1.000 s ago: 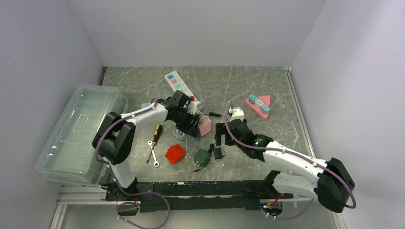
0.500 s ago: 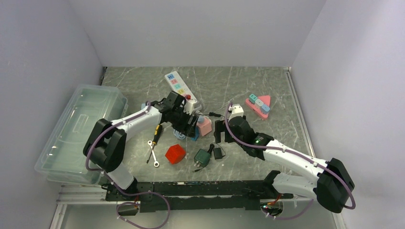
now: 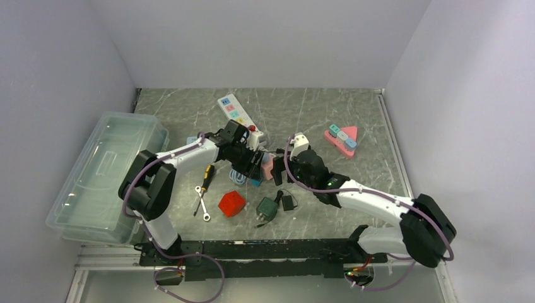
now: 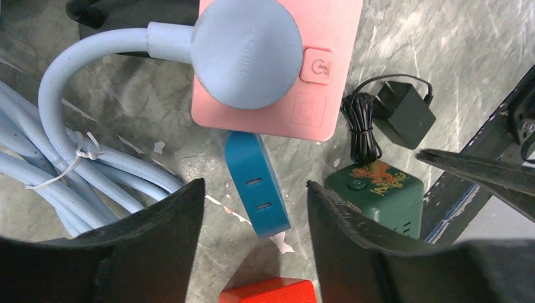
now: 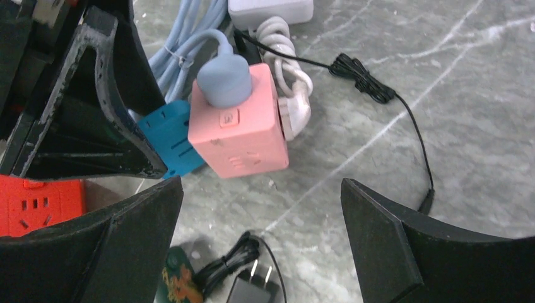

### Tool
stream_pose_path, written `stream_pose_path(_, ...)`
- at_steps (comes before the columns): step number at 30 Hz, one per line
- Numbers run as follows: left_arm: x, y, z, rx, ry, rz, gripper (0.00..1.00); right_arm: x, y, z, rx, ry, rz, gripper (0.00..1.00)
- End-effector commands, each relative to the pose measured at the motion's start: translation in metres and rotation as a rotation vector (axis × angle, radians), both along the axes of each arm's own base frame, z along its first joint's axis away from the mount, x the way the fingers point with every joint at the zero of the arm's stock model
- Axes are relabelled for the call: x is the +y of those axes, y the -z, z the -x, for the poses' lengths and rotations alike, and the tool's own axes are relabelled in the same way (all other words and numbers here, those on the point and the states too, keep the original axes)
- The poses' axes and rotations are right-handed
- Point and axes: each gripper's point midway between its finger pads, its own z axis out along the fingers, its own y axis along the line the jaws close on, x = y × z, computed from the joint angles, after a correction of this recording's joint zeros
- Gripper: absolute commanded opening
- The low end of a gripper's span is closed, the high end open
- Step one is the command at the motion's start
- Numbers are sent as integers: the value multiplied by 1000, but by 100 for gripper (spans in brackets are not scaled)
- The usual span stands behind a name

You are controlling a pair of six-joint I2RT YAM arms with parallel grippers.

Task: Pull the plug off the socket
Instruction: Remove the plug from the socket.

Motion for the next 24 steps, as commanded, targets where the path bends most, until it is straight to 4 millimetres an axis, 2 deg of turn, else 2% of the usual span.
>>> stream_pose_path(1, -5, -9, -2, -3, 5, 23, 59, 25, -22, -22, -124, -48, -106, 100)
stream_pose_path(7, -7, -2, 2, 45, 18, 33, 39, 27, -23, -37, -187, -33, -156, 99)
stream_pose_path(15, -7, -13, -4, 49, 0, 66, 10, 39, -4, -28, -177, -138, -135, 98)
stream_pose_path(20, -2, -19, -11, 41, -18, 66, 0, 47, -14, -22, -194, -206, -127, 99)
stream_pose_path(24, 1, -22, -14, 28, -1, 66, 0, 47, 1, -22, -153, -219, -68, 99)
